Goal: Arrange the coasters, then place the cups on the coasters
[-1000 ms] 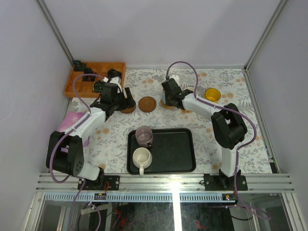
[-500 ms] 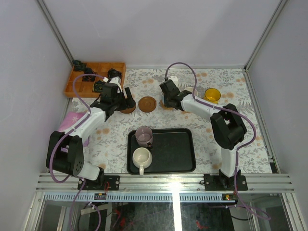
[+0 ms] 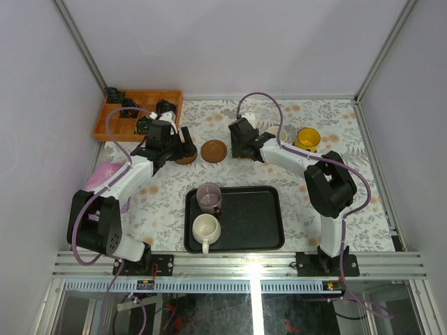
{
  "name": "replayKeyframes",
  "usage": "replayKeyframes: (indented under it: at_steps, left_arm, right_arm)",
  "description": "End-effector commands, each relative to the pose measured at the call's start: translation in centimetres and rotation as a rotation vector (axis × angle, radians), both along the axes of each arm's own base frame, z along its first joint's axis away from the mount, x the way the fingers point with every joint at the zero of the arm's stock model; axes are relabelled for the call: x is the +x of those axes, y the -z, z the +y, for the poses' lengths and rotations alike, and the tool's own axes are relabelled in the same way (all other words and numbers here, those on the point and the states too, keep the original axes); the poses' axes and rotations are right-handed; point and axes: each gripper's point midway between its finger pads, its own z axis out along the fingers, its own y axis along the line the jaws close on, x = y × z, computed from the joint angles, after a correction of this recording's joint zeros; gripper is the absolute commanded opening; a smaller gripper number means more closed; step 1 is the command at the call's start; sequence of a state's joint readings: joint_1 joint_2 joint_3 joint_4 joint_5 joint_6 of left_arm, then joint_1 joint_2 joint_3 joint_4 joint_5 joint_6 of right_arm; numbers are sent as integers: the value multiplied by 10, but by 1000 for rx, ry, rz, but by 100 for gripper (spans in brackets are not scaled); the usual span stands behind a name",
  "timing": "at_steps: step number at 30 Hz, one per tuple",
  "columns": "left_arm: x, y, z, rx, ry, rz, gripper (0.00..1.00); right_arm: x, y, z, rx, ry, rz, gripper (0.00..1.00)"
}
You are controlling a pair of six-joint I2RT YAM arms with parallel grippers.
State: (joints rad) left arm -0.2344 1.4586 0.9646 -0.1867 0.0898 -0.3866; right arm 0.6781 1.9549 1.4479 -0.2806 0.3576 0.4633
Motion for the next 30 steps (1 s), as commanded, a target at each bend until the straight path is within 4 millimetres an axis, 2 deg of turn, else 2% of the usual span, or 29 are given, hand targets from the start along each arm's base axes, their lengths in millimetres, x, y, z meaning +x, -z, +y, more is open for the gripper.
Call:
replayKeyframes:
  at_steps: [1,9,19,27,30]
  left_arm:
    - [4,-2,-2,-10,11,-20,76]
    - [5,-3,-2,-11,12,-23,76]
    - [5,-3,-2,-12,14,-21,76]
    - [5,-8,0,-2,10,-35,76]
    - [4,-10,1,4,7,-40,77]
  right_arm:
    - [3,-29,-3,14,36,-64,61]
    - [2,-35,-6,9,43,-73,73]
    - [1,-54,-1,26,32,-102,74]
    - [-5,-92,-3,50,36,-167,75]
    - [-7,-110,-6,64,39,-200,84]
